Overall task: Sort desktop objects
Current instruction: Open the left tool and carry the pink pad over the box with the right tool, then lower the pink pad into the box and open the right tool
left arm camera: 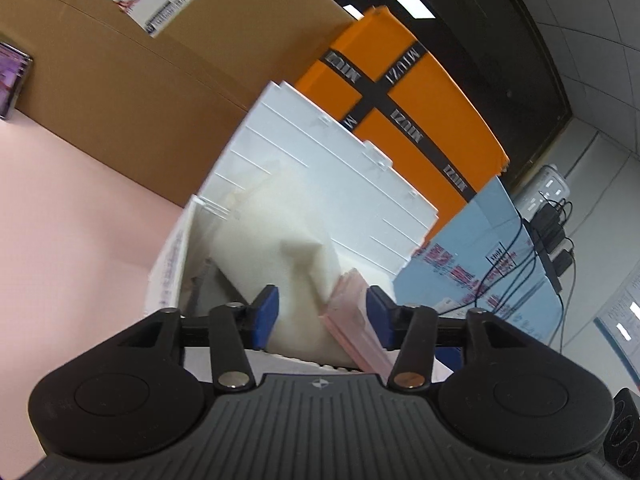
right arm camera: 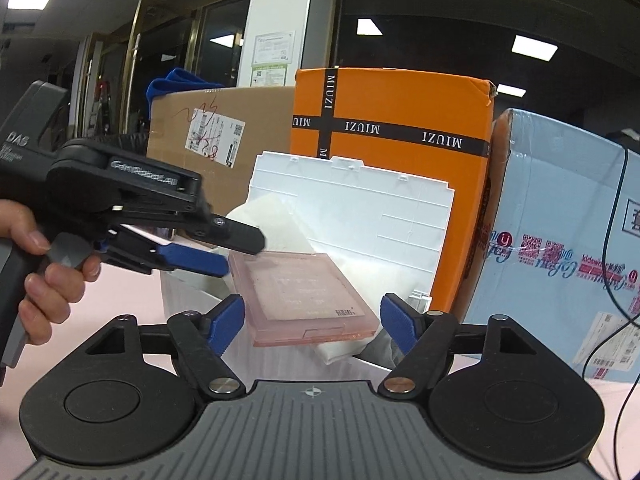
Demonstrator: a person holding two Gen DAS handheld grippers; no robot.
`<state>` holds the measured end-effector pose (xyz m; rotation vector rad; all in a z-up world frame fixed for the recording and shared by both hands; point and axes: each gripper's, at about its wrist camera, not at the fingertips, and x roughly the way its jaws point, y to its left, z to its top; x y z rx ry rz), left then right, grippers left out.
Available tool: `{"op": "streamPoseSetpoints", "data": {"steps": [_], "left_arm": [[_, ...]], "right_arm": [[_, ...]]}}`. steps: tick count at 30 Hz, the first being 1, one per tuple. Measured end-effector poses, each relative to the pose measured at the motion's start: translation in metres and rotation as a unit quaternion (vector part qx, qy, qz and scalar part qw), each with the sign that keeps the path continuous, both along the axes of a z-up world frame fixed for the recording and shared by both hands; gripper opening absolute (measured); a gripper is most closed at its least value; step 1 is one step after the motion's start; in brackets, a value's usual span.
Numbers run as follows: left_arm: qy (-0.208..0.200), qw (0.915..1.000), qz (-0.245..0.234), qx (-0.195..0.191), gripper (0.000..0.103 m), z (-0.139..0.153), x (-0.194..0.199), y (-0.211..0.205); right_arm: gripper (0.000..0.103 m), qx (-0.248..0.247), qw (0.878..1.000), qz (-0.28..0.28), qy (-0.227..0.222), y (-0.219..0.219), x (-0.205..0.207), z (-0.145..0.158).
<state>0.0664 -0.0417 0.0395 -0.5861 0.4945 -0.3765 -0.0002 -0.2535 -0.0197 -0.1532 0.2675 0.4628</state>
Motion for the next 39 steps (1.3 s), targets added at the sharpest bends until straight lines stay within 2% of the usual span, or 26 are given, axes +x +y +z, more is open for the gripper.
{"op": "streamPoseSetpoints", "data": {"steps": [2,4,6,7,10,13,15,19,23,25,28,29,32,34,37,39], "left_arm": [[-0.014,0.9996,0.010,0.023,0.059,0.005,-0.009,0.005],[-0.048,0.9959,0.027,0.071,0.061,0.012,-0.022,0.007],[-0.087,0.9866,0.052,0.128,0.062,0.019,-0.032,0.005],[-0.109,0.9793,0.063,0.158,0.062,0.023,-0.035,0.003],[-0.138,0.9656,0.073,0.208,0.062,0.027,-0.027,0.002],[-0.131,0.9635,0.073,0.222,0.061,0.024,-0.007,0.004],[-0.110,0.9631,0.070,0.236,0.061,0.018,0.007,0.004],[-0.064,0.9604,0.056,0.265,0.061,0.003,0.024,0.002],[-0.031,0.9530,0.036,0.299,0.062,-0.010,0.029,-0.002],[-0.020,0.9499,0.030,0.311,0.063,-0.016,0.032,-0.003],[-0.014,0.9513,0.028,0.307,0.065,-0.018,0.033,-0.001],[-0.013,0.9516,0.028,0.306,0.067,-0.019,0.033,-0.001],[-0.012,0.9536,0.030,0.299,0.069,-0.020,0.033,0.001],[-0.012,0.9558,0.031,0.292,0.070,-0.021,0.033,0.003],[-0.012,0.9565,0.031,0.290,0.070,-0.020,0.033,0.004],[-0.012,0.9570,0.032,0.288,0.070,-0.020,0.033,0.004]], "right_arm": [[0.068,0.009,1.000,0.001,0.002,0.000,0.001,0.001],[0.059,0.015,1.000,0.004,0.004,0.001,0.001,0.003],[0.050,0.018,1.000,0.006,0.006,0.002,0.001,0.005],[0.048,0.017,1.000,0.006,0.006,0.004,0.001,0.006],[0.044,0.020,1.000,0.001,0.008,0.006,-0.001,0.008],[0.044,0.024,1.000,-0.014,0.006,0.006,-0.004,0.010],[0.039,0.025,0.999,-0.024,0.003,0.005,-0.005,0.012],[0.039,0.021,0.999,-0.038,0.004,0.007,0.001,0.013],[0.039,0.007,0.999,-0.037,0.017,0.015,0.009,0.005],[0.039,0.014,0.999,-0.038,0.020,0.013,0.011,0.003],[0.041,0.022,0.999,-0.034,0.012,0.008,0.002,0.006],[0.047,0.020,0.999,-0.030,0.009,0.006,-0.003,0.007],[0.057,0.006,1.000,-0.016,0.005,0.003,-0.018,0.010],[0.057,-0.003,1.000,-0.002,0.012,0.003,-0.025,0.008],[0.056,-0.047,0.999,-0.012,0.016,0.009,-0.027,0.000],[0.051,-0.051,0.998,-0.020,0.021,0.009,-0.024,-0.003]]}}
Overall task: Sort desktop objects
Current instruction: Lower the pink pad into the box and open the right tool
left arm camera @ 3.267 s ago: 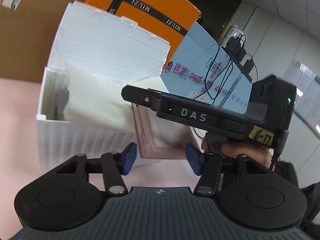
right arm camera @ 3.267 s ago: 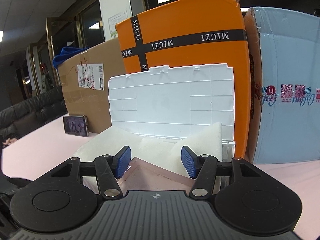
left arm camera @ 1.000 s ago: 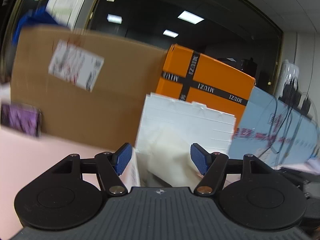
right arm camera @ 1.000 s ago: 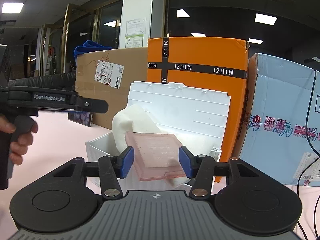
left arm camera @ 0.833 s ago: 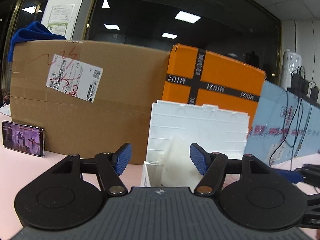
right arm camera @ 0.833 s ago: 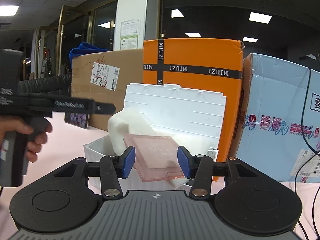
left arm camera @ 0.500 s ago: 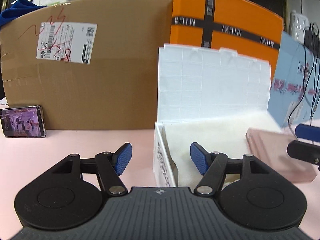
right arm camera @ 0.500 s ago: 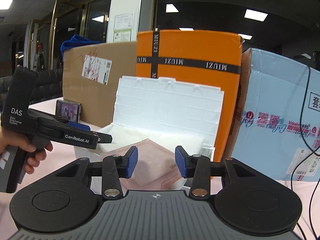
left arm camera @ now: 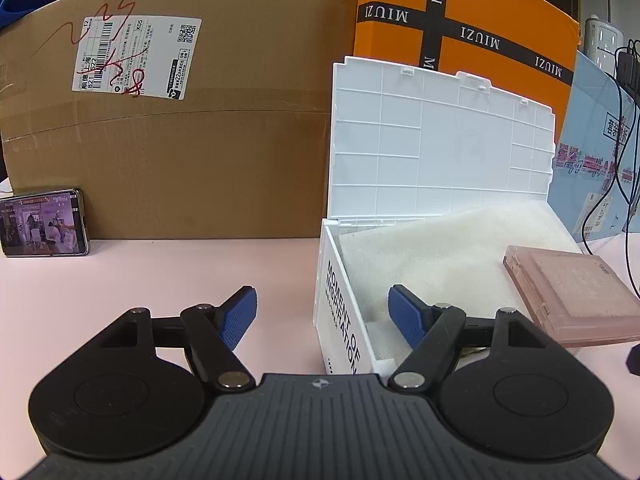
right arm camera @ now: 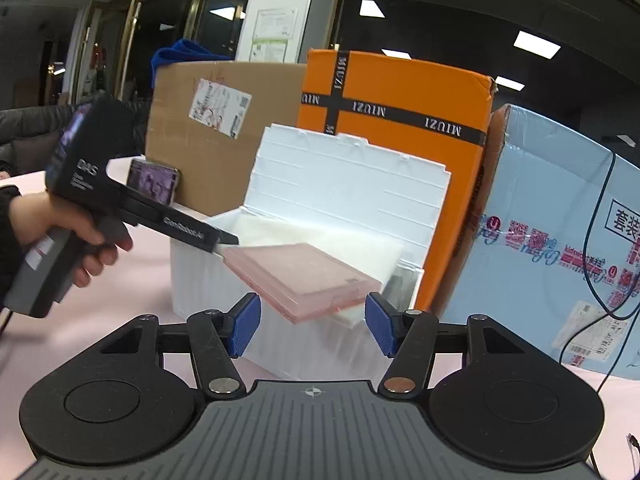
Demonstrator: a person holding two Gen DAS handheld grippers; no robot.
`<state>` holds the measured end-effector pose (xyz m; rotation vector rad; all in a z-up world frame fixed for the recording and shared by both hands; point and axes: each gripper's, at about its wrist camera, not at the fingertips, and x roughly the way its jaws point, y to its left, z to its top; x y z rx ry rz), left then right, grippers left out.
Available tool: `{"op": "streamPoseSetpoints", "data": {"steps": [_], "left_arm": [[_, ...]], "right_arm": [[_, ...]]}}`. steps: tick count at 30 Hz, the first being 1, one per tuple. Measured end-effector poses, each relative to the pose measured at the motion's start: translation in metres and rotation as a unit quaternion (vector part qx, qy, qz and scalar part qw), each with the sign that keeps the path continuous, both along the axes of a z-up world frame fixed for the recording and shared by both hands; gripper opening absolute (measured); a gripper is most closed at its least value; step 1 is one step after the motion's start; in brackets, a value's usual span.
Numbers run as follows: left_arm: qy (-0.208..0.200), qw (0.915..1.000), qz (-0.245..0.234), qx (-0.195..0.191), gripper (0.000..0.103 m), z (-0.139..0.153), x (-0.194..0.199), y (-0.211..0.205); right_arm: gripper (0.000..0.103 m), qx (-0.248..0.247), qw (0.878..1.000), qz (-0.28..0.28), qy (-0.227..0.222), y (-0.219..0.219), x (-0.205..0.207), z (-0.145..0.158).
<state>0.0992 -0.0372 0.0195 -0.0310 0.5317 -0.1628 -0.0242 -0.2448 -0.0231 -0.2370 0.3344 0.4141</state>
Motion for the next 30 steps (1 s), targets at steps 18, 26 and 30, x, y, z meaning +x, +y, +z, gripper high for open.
{"op": "streamPoseSetpoints", "data": {"steps": [18,26,30], "left_arm": [[0.002,0.9996,-0.004,-0.029,0.073,0.003,-0.001,0.008],[-0.016,0.9971,-0.005,-0.074,0.082,0.013,-0.008,0.015],[-0.022,0.9953,-0.004,-0.094,0.089,0.016,-0.009,0.015]], "right_arm": [[0.033,0.027,0.999,0.002,0.035,0.026,0.064,0.004],[0.054,0.050,0.998,-0.003,0.038,0.017,0.064,0.006],[0.082,0.057,0.998,-0.011,0.028,0.012,0.060,0.008]]}}
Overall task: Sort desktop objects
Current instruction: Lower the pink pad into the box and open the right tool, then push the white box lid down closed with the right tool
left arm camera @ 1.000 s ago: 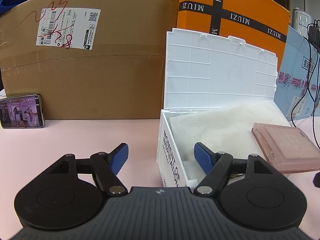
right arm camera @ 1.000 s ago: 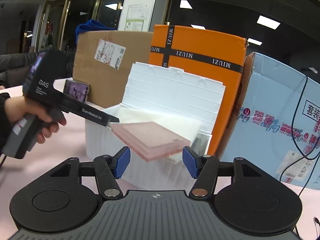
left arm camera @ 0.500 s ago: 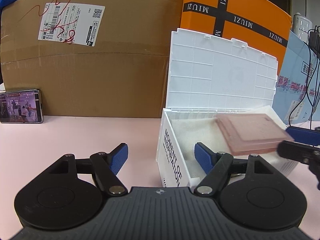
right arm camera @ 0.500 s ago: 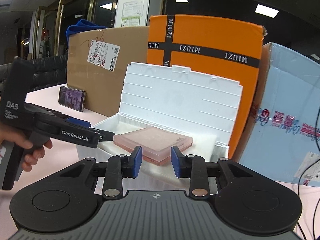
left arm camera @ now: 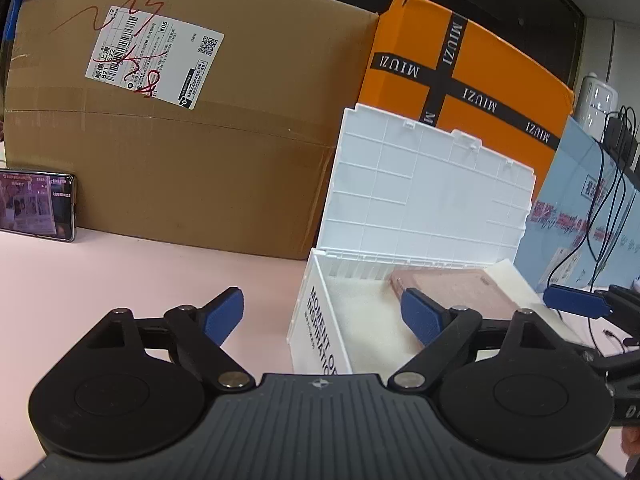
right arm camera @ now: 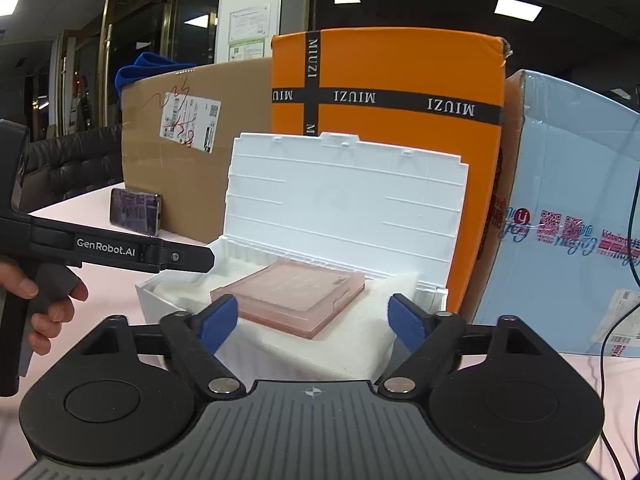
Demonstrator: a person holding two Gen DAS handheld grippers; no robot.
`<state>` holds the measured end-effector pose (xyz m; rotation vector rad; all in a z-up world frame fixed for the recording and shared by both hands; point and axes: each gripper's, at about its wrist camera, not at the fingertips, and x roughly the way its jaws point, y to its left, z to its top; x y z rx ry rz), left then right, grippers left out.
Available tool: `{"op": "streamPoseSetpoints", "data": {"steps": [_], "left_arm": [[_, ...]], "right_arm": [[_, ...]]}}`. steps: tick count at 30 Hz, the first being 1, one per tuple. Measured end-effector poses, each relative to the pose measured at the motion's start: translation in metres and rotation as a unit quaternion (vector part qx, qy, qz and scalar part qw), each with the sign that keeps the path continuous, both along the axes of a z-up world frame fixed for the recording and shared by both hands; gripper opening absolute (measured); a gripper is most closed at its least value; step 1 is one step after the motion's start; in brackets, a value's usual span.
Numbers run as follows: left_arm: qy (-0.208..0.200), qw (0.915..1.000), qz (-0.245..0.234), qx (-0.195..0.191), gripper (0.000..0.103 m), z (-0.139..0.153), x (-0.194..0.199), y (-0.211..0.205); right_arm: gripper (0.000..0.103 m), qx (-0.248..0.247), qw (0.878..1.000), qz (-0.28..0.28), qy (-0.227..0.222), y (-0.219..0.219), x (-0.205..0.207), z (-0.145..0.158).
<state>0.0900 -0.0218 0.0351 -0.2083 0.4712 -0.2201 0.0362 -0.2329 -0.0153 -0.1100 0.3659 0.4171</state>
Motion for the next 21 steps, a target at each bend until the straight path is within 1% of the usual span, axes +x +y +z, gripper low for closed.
{"op": "streamPoseSetpoints", "data": {"steps": [1,2,3,5,6,7,12,16,21], "left_arm": [[-0.001,1.0000,0.000,-0.002,0.089,0.001,0.000,-0.001],[-0.002,1.0000,0.001,-0.002,0.097,0.001,0.000,-0.002],[-0.005,1.0000,0.003,-0.001,0.103,0.002,-0.001,-0.002],[-0.011,0.9999,0.007,0.000,0.103,0.003,-0.001,-0.003],[-0.013,0.9999,0.008,0.001,0.103,0.003,-0.001,-0.004],[-0.014,0.9999,0.010,-0.001,0.103,0.004,0.000,-0.003],[-0.016,0.9997,0.015,-0.007,0.103,0.006,0.007,-0.002],[-0.019,0.9997,0.014,-0.004,0.103,0.008,0.014,-0.004],[-0.032,0.9994,0.013,-0.006,0.103,0.014,0.023,-0.005]], "right_arm": [[0.084,0.003,1.000,0.000,-0.003,-0.001,0.000,0.001],[0.091,0.006,1.000,-0.003,-0.007,-0.003,0.000,0.002],[0.095,0.006,1.000,-0.005,-0.010,-0.004,0.000,0.003],[0.096,0.008,1.000,-0.009,-0.015,-0.007,0.001,0.004],[0.100,0.011,1.000,-0.013,-0.017,-0.010,0.003,0.005],[0.102,0.014,1.000,-0.017,-0.019,-0.012,0.004,0.007],[0.103,0.046,0.998,-0.037,-0.018,-0.025,0.016,0.011],[0.103,0.063,0.997,-0.047,-0.017,-0.031,0.028,0.010],[0.103,0.091,0.995,-0.042,-0.021,-0.036,0.042,0.012]]}}
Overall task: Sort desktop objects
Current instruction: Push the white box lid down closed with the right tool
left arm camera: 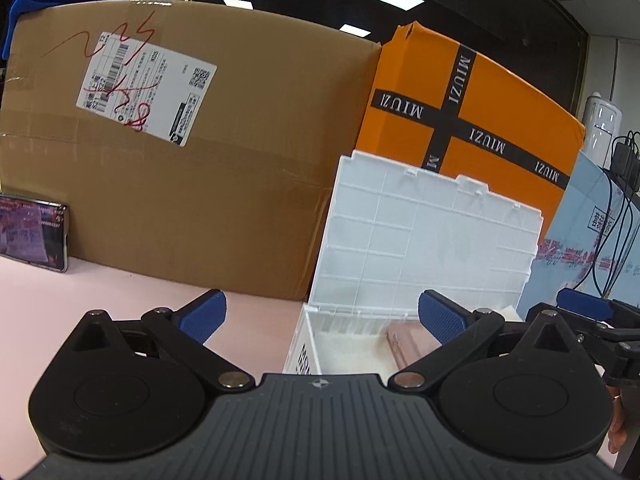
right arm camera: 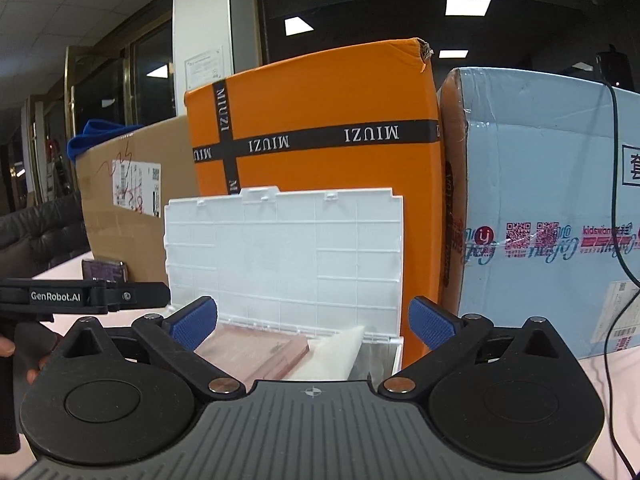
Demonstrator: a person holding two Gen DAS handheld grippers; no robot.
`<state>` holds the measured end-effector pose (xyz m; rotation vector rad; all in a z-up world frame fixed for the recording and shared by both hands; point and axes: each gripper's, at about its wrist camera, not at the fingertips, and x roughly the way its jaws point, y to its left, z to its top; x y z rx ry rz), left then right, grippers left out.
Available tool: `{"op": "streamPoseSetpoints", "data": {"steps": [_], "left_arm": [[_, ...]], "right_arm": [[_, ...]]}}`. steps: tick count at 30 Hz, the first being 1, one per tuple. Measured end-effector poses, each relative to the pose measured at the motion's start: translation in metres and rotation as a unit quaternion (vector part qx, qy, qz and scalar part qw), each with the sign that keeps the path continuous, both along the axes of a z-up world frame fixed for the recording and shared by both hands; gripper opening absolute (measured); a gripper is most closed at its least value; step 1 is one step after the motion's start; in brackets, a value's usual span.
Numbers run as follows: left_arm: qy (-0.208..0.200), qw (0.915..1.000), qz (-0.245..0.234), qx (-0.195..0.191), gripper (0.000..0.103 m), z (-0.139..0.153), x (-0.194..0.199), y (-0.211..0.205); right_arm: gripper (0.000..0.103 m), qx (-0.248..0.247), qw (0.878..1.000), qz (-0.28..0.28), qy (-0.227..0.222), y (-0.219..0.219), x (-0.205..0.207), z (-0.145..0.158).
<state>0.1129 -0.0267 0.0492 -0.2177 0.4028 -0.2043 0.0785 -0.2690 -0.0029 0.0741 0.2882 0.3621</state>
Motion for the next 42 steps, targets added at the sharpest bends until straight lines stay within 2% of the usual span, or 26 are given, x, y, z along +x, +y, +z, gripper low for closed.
{"op": "streamPoseSetpoints", "data": {"steps": [6,15,28,42], "left_arm": [[0.005,0.9999,-0.010,-0.006,0.103,-0.007,0.006,0.001],[0.009,0.9998,-0.014,-0.008,0.103,-0.010,0.008,0.000],[0.008,0.9998,-0.018,-0.004,0.103,-0.011,0.007,-0.003],[-0.004,0.9998,-0.006,-0.018,0.103,-0.003,0.000,0.002]], "right_arm": [[0.103,0.059,0.998,0.015,0.000,-0.012,0.016,0.006],[0.103,0.043,0.999,-0.007,0.003,-0.012,0.033,0.005],[0.103,0.103,0.994,0.031,0.012,-0.023,0.042,-0.006],[0.103,0.081,0.996,0.043,0.016,-0.023,0.019,-0.007]]}}
